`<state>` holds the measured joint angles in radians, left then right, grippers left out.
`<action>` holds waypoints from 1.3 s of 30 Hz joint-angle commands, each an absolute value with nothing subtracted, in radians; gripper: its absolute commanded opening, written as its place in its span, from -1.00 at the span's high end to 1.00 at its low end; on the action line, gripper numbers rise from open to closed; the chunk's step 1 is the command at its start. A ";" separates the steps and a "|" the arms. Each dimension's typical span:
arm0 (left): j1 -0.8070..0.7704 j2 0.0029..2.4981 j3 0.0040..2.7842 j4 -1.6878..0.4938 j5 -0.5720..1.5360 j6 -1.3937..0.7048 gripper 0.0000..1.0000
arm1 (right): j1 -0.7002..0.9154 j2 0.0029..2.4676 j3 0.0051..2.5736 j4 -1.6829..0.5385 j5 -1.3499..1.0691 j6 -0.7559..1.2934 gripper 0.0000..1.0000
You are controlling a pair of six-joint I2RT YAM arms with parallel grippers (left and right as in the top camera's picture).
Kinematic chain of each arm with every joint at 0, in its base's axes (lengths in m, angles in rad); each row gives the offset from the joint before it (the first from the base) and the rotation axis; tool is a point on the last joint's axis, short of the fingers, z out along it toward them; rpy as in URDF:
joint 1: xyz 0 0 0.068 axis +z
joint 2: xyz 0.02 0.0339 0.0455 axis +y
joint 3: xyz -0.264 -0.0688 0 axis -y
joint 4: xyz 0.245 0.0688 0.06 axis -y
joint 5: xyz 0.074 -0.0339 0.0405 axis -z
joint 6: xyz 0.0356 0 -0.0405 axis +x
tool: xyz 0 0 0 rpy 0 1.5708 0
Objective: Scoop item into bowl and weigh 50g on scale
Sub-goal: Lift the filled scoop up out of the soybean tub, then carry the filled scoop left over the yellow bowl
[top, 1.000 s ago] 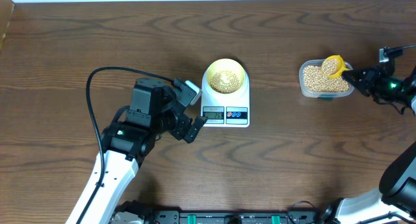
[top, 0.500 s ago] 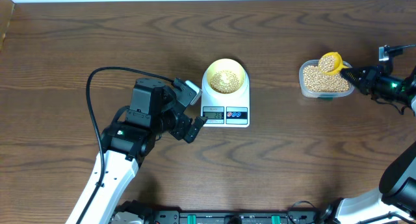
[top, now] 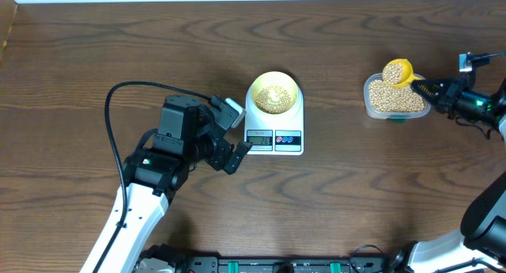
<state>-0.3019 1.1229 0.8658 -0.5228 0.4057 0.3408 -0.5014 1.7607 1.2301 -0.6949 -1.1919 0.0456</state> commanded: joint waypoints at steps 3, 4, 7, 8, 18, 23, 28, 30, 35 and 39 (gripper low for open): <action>-0.298 1.117 0.869 -0.521 0.410 0.343 -0.96 | -0.445 1.768 1.228 -0.677 -1.241 0.061 0.97; -0.298 1.117 0.869 -0.522 0.411 0.343 -0.96 | -0.434 1.768 1.228 -0.667 -1.241 0.071 0.98; -0.298 1.117 0.869 -0.522 0.410 0.343 -0.96 | -0.396 1.768 1.228 -0.607 -1.240 0.123 0.98; -0.298 1.117 0.869 -0.522 0.411 0.343 -0.96 | -0.384 1.768 1.228 -0.588 -1.240 0.141 0.98; -0.298 1.117 0.869 -0.522 0.410 0.343 -0.95 | -0.224 1.768 1.228 -0.366 -1.180 0.366 0.98; -0.298 1.117 0.869 -0.522 0.410 0.343 -0.96 | -0.141 1.768 1.228 -0.327 -1.148 0.417 0.98; -0.298 1.117 0.869 -0.522 0.410 0.343 -0.96 | -0.068 1.768 1.228 -0.301 -1.116 0.460 0.97; -0.298 1.117 0.869 -0.522 0.410 0.343 -0.96 | -0.045 1.768 1.228 -0.282 -1.116 0.479 0.97; -0.298 1.117 0.869 -0.522 0.411 0.343 -0.96 | 0.017 1.768 1.228 -0.257 -1.082 0.514 0.97; -0.298 1.117 0.869 -0.522 0.410 0.343 -0.96 | 0.054 1.768 1.228 -0.241 -1.067 0.527 0.98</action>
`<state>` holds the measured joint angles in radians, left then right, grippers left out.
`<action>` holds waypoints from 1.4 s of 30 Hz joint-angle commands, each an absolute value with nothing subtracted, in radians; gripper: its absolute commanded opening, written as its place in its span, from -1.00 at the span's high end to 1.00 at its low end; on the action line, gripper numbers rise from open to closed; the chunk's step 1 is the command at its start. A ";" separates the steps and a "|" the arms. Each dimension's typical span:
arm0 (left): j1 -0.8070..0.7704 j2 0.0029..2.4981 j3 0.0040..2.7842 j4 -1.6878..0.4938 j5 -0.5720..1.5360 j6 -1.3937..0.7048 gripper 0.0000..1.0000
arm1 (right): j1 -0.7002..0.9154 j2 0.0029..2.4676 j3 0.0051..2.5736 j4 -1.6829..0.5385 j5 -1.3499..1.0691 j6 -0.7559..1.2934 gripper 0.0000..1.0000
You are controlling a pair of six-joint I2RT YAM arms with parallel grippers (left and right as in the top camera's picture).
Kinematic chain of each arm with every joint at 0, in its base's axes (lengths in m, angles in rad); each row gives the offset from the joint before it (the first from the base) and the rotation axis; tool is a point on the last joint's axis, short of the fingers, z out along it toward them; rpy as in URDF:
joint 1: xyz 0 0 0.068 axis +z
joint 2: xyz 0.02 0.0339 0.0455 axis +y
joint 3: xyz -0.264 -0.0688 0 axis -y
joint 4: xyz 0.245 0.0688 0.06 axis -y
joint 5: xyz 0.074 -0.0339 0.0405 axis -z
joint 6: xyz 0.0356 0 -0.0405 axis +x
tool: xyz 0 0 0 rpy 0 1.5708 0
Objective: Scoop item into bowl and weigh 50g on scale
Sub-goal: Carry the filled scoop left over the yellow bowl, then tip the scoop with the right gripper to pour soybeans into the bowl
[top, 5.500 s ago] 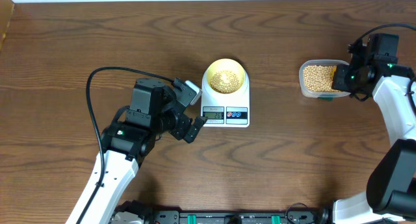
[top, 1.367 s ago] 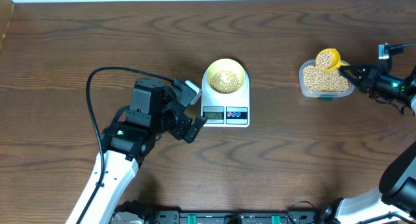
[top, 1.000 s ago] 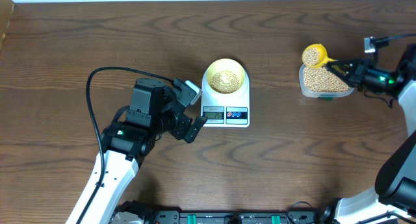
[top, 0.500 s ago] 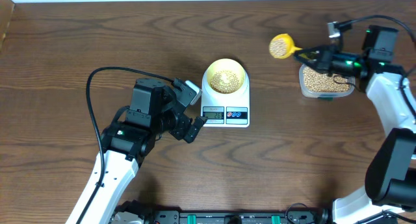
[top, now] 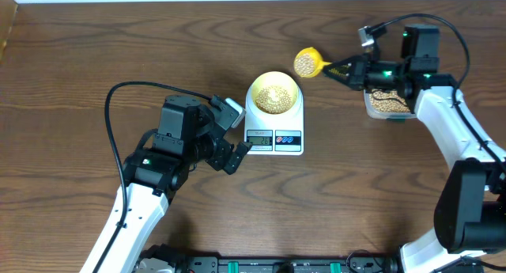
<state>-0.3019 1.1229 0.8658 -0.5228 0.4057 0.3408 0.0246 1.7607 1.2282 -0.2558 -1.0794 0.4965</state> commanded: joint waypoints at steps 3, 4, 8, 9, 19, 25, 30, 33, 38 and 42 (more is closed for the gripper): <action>-0.298 1.117 0.869 -0.521 0.410 0.343 -0.95 | 0.077 1.768 1.228 -0.223 -1.067 0.538 0.97; -0.298 1.117 0.869 -0.522 0.410 0.343 -0.96 | 0.086 1.768 1.228 -0.223 -1.068 0.554 0.97; -0.298 1.117 0.869 -0.522 0.410 0.343 -0.95 | 0.106 1.768 1.228 -0.224 -1.073 0.596 0.98; -0.298 1.117 0.869 -0.521 0.410 0.343 -0.96 | 0.107 1.768 1.228 -0.224 -1.076 0.598 0.97; -0.298 1.117 0.869 -0.522 0.410 0.343 -0.96 | 0.126 1.768 1.228 -0.220 -1.067 0.586 0.98; -0.298 1.117 0.869 -0.522 0.411 0.343 -0.96 | 0.130 1.768 1.228 -0.220 -1.067 0.573 0.98; -0.298 1.117 0.869 -0.522 0.410 0.343 -0.95 | 0.133 1.768 1.228 -0.220 -1.058 0.522 0.98; -0.298 1.117 0.869 -0.522 0.410 0.343 -0.96 | 0.133 1.768 1.228 -0.220 -1.047 0.522 0.98; -0.298 1.117 0.869 -0.522 0.410 0.343 -0.95 | 0.139 1.768 1.228 -0.220 -0.992 0.521 0.98; -0.298 1.117 0.869 -0.522 0.411 0.343 -0.96 | 0.140 1.768 1.228 -0.220 -0.994 0.490 0.98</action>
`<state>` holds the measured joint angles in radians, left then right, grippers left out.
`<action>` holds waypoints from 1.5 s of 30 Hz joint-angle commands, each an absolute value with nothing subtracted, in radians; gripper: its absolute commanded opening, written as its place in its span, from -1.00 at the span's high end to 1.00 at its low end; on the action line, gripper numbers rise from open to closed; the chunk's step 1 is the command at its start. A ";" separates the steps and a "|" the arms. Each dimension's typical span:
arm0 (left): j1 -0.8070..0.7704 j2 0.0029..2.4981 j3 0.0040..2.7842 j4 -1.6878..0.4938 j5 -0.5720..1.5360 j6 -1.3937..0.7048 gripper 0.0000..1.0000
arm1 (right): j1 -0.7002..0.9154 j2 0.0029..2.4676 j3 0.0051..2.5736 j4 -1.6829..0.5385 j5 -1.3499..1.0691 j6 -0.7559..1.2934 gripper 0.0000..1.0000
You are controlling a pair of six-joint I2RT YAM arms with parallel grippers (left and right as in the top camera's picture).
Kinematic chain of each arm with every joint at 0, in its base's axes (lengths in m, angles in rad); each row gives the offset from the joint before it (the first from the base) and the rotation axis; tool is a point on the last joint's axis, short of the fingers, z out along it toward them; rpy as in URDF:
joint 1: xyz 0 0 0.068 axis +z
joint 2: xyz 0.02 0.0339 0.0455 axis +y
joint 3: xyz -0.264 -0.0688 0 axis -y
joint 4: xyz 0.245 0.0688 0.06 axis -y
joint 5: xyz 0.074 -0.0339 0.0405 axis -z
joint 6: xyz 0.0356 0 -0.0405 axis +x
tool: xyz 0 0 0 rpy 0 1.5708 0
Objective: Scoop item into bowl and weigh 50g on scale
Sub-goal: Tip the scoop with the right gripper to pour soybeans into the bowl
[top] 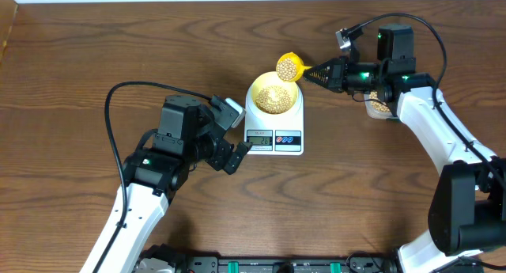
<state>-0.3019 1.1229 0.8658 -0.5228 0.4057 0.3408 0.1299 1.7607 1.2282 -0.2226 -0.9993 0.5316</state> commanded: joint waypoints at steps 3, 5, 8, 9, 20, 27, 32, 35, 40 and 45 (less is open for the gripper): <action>-0.298 1.117 0.869 -0.522 0.410 0.343 -0.95 | 0.144 1.768 1.228 -0.220 -0.994 0.474 0.98; -0.298 1.117 0.869 -0.522 0.410 0.343 -0.96 | 0.150 1.768 1.228 -0.220 -0.994 0.460 0.98; -0.298 1.117 0.869 -0.522 0.410 0.343 -0.96 | 0.167 1.768 1.228 -0.220 -0.993 0.426 0.98; -0.298 1.117 0.869 -0.522 0.410 0.343 -0.96 | 0.171 1.768 1.228 -0.220 -0.993 0.416 0.98; -0.298 1.117 0.869 -0.521 0.410 0.343 -0.96 | 0.188 1.768 1.228 -0.221 -0.953 0.270 0.98; -0.298 1.117 0.869 -0.522 0.410 0.343 -0.96 | 0.205 1.768 1.228 -0.220 -0.915 0.192 0.98; -0.298 1.117 0.869 -0.522 0.410 0.343 -0.96 | 0.211 1.768 1.228 -0.220 -0.878 0.103 0.98; -0.298 1.117 0.869 -0.522 0.411 0.343 -0.96 | 0.211 1.768 1.228 -0.218 -0.862 0.058 0.98; -0.298 1.117 0.869 -0.522 0.410 0.343 -0.96 | 0.211 1.768 1.228 -0.216 -0.862 -0.028 0.98; -0.298 1.117 0.869 -0.521 0.411 0.343 -0.96 | 0.211 1.768 1.228 -0.215 -0.862 -0.097 0.98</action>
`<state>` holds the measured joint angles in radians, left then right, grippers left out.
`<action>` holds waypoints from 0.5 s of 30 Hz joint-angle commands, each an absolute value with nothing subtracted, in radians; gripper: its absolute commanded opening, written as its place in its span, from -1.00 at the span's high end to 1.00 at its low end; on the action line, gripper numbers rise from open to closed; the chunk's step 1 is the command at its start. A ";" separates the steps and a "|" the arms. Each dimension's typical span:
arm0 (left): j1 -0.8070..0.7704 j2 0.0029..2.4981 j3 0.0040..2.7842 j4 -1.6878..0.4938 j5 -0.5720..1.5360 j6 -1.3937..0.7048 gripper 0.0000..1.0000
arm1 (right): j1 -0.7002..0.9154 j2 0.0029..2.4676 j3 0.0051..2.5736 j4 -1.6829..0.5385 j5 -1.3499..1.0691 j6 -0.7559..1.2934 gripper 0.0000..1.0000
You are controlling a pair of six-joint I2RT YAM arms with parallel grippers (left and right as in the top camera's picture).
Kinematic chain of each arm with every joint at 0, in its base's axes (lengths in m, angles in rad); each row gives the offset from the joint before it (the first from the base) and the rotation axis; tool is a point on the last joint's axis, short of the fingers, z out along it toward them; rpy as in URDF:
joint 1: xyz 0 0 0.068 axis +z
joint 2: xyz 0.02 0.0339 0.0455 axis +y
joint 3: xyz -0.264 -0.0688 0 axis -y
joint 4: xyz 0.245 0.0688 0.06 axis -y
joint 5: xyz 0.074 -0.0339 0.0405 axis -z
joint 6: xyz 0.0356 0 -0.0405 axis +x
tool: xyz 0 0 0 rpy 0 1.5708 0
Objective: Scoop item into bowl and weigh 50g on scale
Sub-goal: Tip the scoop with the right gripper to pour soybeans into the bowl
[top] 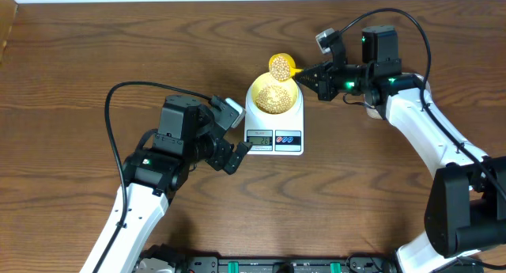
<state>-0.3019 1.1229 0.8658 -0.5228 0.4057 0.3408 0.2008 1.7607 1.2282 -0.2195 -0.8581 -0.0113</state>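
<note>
A white kitchen scale [274, 129] sits mid-table with a yellow bowl [273, 94] on it, partly filled with tan beans. My right gripper [310, 75] is shut on the handle of a yellow scoop [281, 66] heaped with beans, which hovers over the bowl's far rim. The container of beans [371, 108] is mostly hidden behind the right arm. My left gripper [237, 134] stands open at the left of the scale, holding nothing.
The left arm's black cable [126, 91] loops over the table at the left. The right arm [427, 134] reaches in from the right edge. A strip of fixtures [269, 265] runs along the table's front edge.
The right gripper has moved the loaded scoop a little to the left, from beside the bowl's far right rim to above its far rim. The left arm has not moved.
The right gripper first held the full scoop over the bean container at the far right. Then it held it between container and scale, then at the bowl's right rim, and now over the bowl's far rim. The left gripper stayed open beside the scale throughout.
</note>
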 commanded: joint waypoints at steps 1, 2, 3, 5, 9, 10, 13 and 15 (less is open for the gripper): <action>-0.298 1.117 0.869 -0.522 0.410 0.343 -0.96 | 0.211 1.768 1.228 -0.213 -0.862 -0.103 0.98; -0.298 1.117 0.869 -0.522 0.411 0.343 -0.96 | 0.211 1.768 1.228 -0.212 -0.862 -0.103 0.98; -0.297 1.117 0.869 -0.522 0.411 0.343 -0.96 | 0.211 1.768 1.228 -0.212 -0.862 -0.103 0.98; -0.298 1.117 0.869 -0.522 0.411 0.343 -0.96 | 0.211 1.768 1.228 -0.212 -0.863 -0.108 0.98; -0.298 1.117 0.869 -0.522 0.410 0.343 -0.96 | 0.211 1.768 1.228 -0.212 -0.863 -0.114 0.98; -0.298 1.117 0.869 -0.522 0.410 0.343 -0.96 | 0.211 1.768 1.228 -0.213 -0.863 -0.114 0.98; -0.298 1.117 0.869 -0.522 0.410 0.343 -0.96 | 0.211 1.768 1.228 -0.213 -0.863 -0.114 0.98; -0.298 1.117 0.869 -0.522 0.410 0.343 -0.96 | 0.211 1.768 1.228 -0.213 -0.863 -0.119 0.98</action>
<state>-0.3019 1.1229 0.8658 -0.5228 0.4057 0.3408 0.2008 1.7607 1.2282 -0.2157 -0.8558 -0.0921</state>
